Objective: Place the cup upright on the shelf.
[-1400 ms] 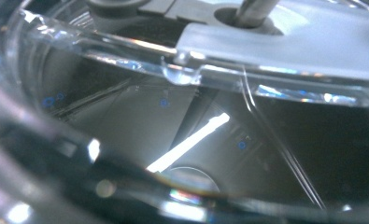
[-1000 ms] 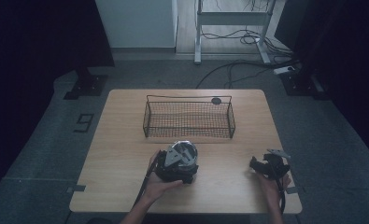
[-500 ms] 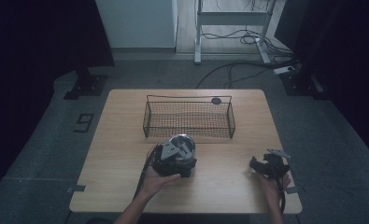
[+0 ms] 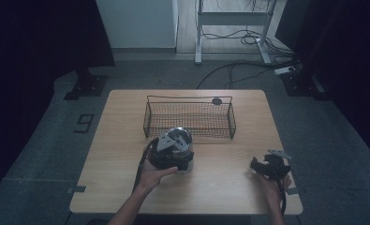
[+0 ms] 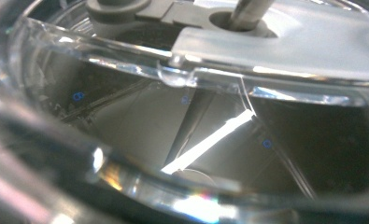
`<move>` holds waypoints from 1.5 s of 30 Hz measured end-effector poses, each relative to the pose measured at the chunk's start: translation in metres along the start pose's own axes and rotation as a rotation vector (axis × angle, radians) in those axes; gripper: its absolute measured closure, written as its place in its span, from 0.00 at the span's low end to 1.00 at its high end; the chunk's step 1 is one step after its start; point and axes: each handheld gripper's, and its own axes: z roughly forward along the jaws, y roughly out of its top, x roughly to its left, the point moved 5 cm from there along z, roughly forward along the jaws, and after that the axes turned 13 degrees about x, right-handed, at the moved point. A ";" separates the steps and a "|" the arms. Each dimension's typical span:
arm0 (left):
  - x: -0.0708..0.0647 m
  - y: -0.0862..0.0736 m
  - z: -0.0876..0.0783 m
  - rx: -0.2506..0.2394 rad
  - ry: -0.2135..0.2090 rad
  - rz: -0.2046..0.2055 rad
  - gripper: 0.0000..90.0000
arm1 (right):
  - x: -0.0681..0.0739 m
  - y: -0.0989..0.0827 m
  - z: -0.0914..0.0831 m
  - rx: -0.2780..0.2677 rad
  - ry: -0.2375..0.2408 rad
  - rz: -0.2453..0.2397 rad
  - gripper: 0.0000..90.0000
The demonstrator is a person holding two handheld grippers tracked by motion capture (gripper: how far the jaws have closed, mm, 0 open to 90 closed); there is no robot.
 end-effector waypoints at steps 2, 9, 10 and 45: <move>0.003 0.004 0.001 -0.003 0.004 -0.002 0.04 | 0.000 0.000 0.000 -0.001 -0.001 0.000 0.10; 0.010 0.022 0.005 -0.012 0.007 -0.010 0.04 | 0.000 0.000 0.000 -0.002 -0.004 0.003 0.10; 0.010 0.025 0.007 -0.014 0.005 -0.004 0.04 | 0.000 0.000 0.000 -0.001 -0.005 0.003 0.10; 0.040 0.073 0.018 0.003 0.025 -0.038 0.04 | -0.001 0.001 0.000 -0.005 -0.005 0.006 0.11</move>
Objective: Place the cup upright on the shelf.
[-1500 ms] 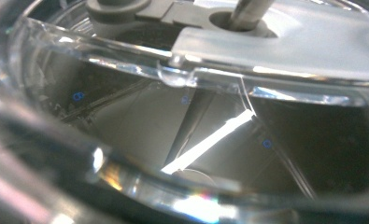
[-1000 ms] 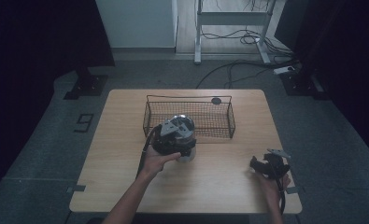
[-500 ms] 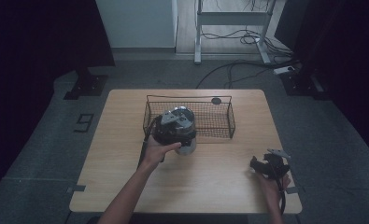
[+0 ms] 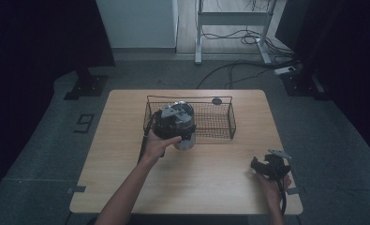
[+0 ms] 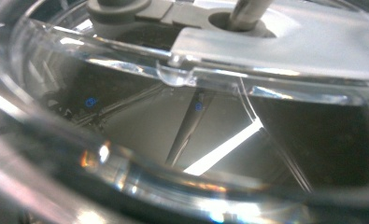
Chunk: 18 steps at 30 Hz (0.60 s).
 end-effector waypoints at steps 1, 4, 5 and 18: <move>0.000 0.002 -0.001 -0.003 0.004 0.001 0.04 | 0.000 0.000 0.000 0.000 0.000 -0.001 0.11; 0.000 0.006 -0.003 -0.004 0.009 0.008 0.04 | 0.000 0.000 0.000 0.000 0.000 -0.001 0.11; -0.001 0.008 -0.003 -0.003 0.012 0.009 0.04 | 0.000 0.000 0.000 -0.001 0.000 -0.001 0.11; 0.005 0.021 0.006 0.010 0.042 0.013 0.04 | 0.000 0.000 0.000 -0.002 0.000 -0.001 0.11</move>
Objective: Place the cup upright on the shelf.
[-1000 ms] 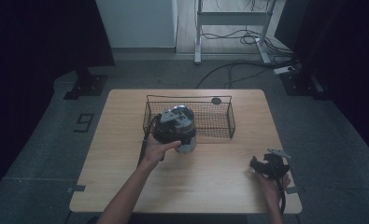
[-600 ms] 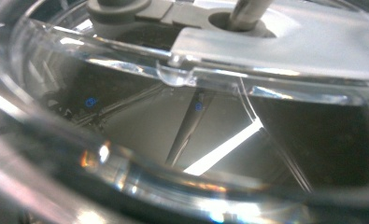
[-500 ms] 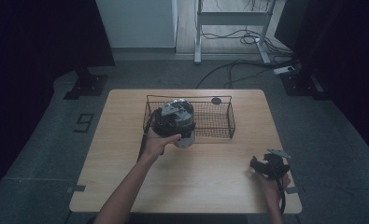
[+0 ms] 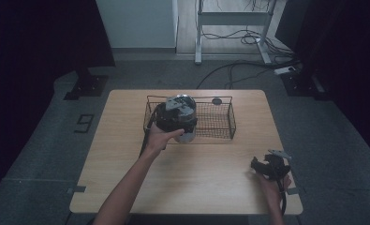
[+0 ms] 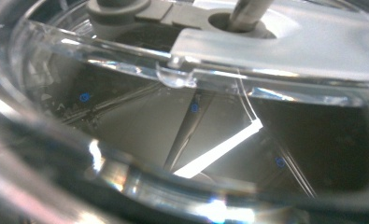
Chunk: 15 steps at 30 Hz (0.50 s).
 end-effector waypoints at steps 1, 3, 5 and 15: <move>0.001 0.001 0.002 0.002 0.000 -0.002 0.04 | 0.000 0.000 0.000 0.000 0.000 0.000 0.11; 0.003 0.003 0.004 0.002 0.000 -0.010 0.04 | 0.000 0.000 0.000 0.000 0.000 0.000 0.11; 0.005 0.004 0.006 0.002 -0.002 -0.016 0.04 | 0.000 0.000 0.000 0.000 0.001 -0.001 0.11; 0.010 0.014 0.009 -0.007 -0.002 -0.035 0.04 | 0.000 0.000 0.000 -0.001 0.000 -0.002 0.11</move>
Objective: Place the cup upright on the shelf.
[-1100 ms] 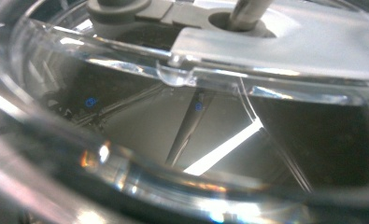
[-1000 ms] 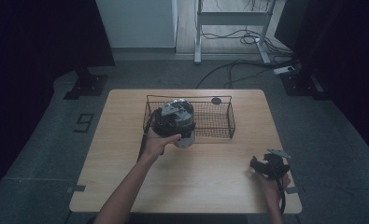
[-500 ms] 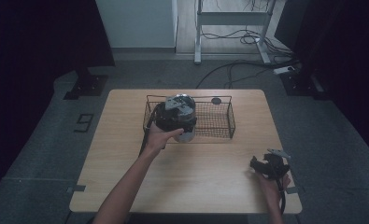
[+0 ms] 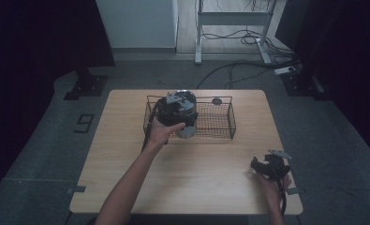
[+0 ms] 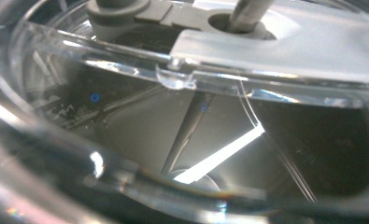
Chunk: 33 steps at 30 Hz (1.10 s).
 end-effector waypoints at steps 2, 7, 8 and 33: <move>0.002 0.002 0.001 -0.001 0.005 -0.004 0.04 | 0.000 0.000 0.000 0.000 0.000 0.000 0.11; 0.011 0.008 0.005 -0.011 0.017 -0.023 0.04 | 0.000 0.000 0.000 0.000 0.000 0.000 0.11; 0.012 0.009 0.006 -0.010 0.023 -0.021 0.04 | 0.000 0.000 0.000 0.000 0.000 0.000 0.11; 0.035 0.029 0.022 -0.019 0.059 -0.049 0.04 | 0.000 0.000 0.000 0.001 0.000 0.001 0.12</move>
